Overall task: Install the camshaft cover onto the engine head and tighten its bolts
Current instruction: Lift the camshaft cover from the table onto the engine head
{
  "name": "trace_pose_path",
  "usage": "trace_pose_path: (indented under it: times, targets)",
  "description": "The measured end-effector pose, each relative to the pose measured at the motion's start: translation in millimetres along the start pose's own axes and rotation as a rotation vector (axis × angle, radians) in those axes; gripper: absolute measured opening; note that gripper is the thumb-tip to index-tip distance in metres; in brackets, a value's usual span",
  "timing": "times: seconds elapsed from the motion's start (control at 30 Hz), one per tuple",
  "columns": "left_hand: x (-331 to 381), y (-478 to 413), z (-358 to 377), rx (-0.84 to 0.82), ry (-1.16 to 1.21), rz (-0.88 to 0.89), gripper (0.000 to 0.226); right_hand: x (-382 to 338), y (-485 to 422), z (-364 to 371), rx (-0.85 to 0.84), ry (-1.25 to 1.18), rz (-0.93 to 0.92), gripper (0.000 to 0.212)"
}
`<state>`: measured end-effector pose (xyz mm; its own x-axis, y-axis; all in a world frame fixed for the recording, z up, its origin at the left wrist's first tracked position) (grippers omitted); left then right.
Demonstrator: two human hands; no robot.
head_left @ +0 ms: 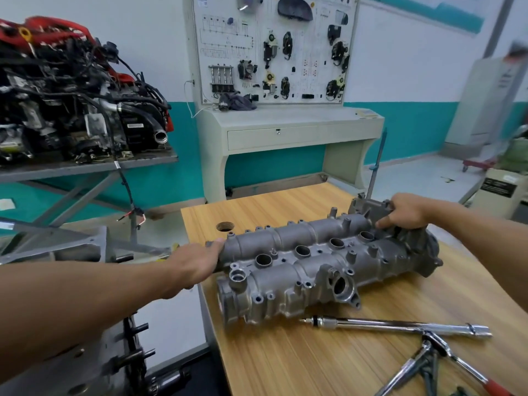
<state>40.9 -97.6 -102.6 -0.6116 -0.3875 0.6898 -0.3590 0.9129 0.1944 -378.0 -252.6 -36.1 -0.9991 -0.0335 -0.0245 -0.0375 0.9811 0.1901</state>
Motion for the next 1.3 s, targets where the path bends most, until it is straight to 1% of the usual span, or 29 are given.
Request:
trace_pose_path:
  times: [0.1,0.17,0.23,0.33,0.4,0.47,0.5,0.57,0.63,0.7,0.77,0.87,0.97,1.1,1.2,1.3]
  targets:
    - [21,-7,-15,0.138,0.056,0.147,0.069,7,26,-24,0.042,-0.001,0.039,0.029]
    - [33,-7,-30,0.196,0.08,0.2,0.067,3,44,-52,0.098,0.014,0.052,0.032]
    - [42,-5,-53,0.224,0.086,0.223,0.065,-7,61,-83,0.191,0.014,0.048,0.035]
    - [52,9,-106,0.254,0.15,0.236,0.065,-29,92,-120,0.297,-0.036,0.03,0.035]
    - [52,28,-152,0.304,0.227,0.26,0.065,-50,113,-136,0.344,-0.114,0.022,0.03]
    - [45,52,-197,0.36,0.293,0.275,0.061,-77,134,-149,0.351,-0.199,0.002,0.025]
    - [39,66,-215,0.375,0.318,0.279,0.058,-91,145,-151,0.346,-0.201,-0.009,0.025]
    - [17,90,-255,0.383,0.341,0.261,0.053,-126,162,-154,0.383,-0.157,-0.052,0.03]
    - [-13,111,-289,0.396,0.336,0.219,0.056,-165,179,-153,0.394,-0.138,-0.105,0.033]
    - [-52,136,-322,0.428,0.346,0.174,0.061,-212,197,-145,0.353,-0.125,-0.146,0.036]
    - [-92,162,-351,0.479,0.302,0.112,0.061,-253,205,-132,0.301,-0.136,-0.182,0.036]
    - [-150,196,-382,0.546,0.267,0.021,0.063,-313,213,-109,0.312,-0.095,-0.309,0.036]
    - [-194,218,-403,0.593,0.237,-0.045,0.056,-361,223,-90,0.253,0.001,-0.396,0.042]
    - [-239,229,-413,0.606,0.261,-0.091,0.055,-403,234,-79,0.223,-0.013,-0.442,0.042]
    - [-256,228,-411,0.616,0.267,-0.085,0.055,-416,236,-75,0.192,0.005,-0.46,0.041]
    - [-266,222,-405,0.592,0.314,-0.078,0.059,-421,233,-76,0.225,0.012,-0.467,0.04]
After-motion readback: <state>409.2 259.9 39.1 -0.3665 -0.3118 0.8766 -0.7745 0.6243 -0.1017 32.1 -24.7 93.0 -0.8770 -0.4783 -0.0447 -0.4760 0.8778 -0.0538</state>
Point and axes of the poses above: each hand's wrist, its own y-axis away from the middle knuckle, its own z-axis out of the palm, x = y × z, the point moved 2 cm from there along -y, towards the middle knuckle, and after that the axes turned 8 degrees about y, right-handed, at the moved point
